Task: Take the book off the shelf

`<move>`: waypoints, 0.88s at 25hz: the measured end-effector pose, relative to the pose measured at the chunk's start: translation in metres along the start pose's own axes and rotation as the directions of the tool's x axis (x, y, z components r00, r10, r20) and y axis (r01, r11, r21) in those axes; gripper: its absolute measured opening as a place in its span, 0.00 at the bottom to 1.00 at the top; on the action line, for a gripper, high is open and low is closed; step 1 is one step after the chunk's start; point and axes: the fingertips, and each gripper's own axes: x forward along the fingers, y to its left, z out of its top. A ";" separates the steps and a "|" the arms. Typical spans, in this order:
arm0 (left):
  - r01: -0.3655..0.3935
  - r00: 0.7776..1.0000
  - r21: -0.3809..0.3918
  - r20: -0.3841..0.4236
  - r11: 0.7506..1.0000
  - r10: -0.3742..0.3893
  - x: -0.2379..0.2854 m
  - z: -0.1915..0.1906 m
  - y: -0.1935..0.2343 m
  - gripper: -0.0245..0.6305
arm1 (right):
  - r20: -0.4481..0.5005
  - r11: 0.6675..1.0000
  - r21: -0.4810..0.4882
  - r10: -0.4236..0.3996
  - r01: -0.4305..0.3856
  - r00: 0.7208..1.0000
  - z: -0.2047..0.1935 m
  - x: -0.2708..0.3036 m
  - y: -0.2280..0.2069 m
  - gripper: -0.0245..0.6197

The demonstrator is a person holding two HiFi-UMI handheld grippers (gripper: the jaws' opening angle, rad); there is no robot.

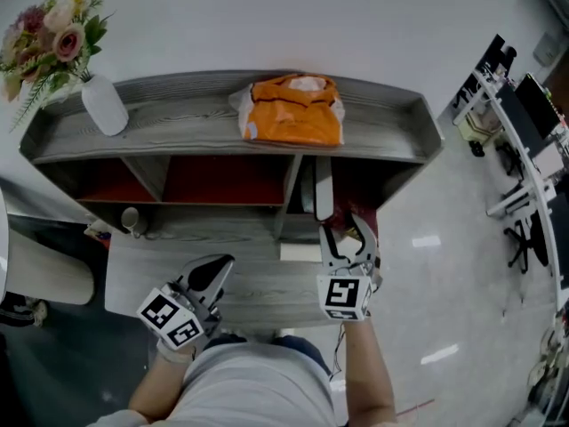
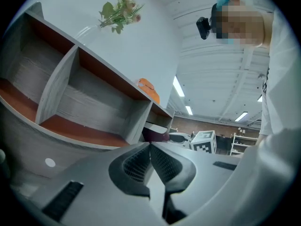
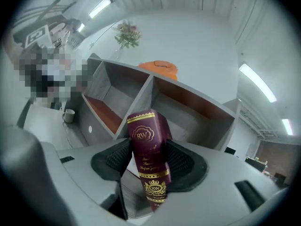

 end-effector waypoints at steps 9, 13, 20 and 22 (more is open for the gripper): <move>0.133 0.991 0.008 -0.035 0.991 -0.132 0.021 -0.004 -0.022 0.06 | 0.070 0.946 0.323 -0.059 0.033 0.996 0.016 -0.049 -0.028 0.38; 0.193 0.980 0.010 -0.053 0.981 -0.193 0.031 -0.007 -0.035 0.06 | 0.067 0.912 0.409 -0.058 0.025 0.996 0.011 -0.072 -0.033 0.38; 0.292 0.952 -0.005 -0.089 0.956 -0.291 0.046 -0.017 -0.058 0.06 | 0.026 0.817 0.574 -0.074 0.045 0.997 -0.017 -0.112 -0.028 0.36; 0.323 0.941 -0.010 -0.103 0.946 -0.322 0.050 -0.022 -0.067 0.06 | -0.010 0.779 0.623 -0.080 0.069 0.997 -0.034 -0.123 -0.022 0.36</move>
